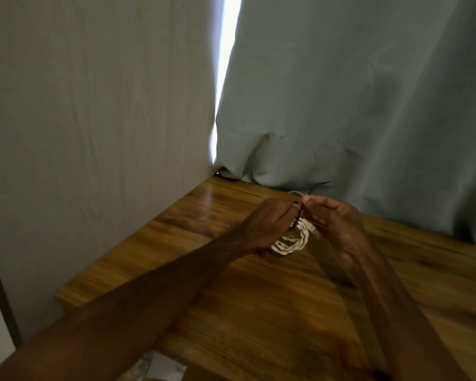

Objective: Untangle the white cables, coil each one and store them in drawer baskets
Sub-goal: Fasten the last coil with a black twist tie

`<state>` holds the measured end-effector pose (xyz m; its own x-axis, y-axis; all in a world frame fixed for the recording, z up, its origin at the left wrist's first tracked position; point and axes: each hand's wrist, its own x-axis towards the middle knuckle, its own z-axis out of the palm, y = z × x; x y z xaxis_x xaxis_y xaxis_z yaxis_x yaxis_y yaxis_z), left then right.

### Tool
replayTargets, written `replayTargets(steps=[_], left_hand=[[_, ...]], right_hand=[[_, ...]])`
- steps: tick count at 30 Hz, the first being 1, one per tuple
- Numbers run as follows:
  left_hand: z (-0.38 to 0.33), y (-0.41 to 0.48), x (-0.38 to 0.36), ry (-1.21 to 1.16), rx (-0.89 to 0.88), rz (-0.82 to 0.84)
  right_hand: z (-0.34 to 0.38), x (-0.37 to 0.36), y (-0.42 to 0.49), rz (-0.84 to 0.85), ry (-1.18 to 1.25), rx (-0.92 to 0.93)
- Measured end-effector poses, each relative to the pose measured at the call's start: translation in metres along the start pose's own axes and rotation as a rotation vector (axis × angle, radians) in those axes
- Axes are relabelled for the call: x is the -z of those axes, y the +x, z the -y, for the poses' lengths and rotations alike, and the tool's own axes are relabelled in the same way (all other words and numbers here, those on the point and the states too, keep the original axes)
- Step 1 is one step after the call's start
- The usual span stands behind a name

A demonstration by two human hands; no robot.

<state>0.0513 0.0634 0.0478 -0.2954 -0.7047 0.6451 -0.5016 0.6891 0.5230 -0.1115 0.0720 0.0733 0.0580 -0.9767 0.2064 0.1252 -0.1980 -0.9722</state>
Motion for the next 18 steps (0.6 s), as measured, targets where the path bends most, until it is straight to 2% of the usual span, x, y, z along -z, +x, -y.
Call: replayTargets(steps=[4, 7, 8, 9, 13, 16, 18], left_hand=[[-0.002, 0.003, -0.001, 0.152, -0.004, -0.037], [-0.005, 0.001, 0.001, 0.295, -0.164, -0.155], [-0.005, -0.002, 0.001, 0.326, -0.215, -0.099], [-0.001, -0.004, -0.002, 0.415, -0.3, -0.111], [0.008, 0.002, -0.008, 0.647, -0.461, -0.192], [0.001, 0.003, -0.009, 0.75, -0.444, -0.17], [-0.007, 0.003, -0.01, 0.686, -0.387, -0.175]], right_hand=[[-0.005, -0.001, 0.0, 0.033, 0.018, -0.045], [-0.007, 0.0, 0.001, -0.001, -0.053, -0.069], [-0.009, 0.0, 0.001, 0.003, -0.079, -0.072], [-0.01, -0.001, 0.001, 0.014, -0.105, -0.074], [-0.01, -0.002, 0.002, -0.017, -0.094, -0.145], [-0.011, -0.001, 0.003, -0.029, -0.055, -0.244], [-0.013, 0.002, 0.005, -0.045, 0.011, -0.31]])
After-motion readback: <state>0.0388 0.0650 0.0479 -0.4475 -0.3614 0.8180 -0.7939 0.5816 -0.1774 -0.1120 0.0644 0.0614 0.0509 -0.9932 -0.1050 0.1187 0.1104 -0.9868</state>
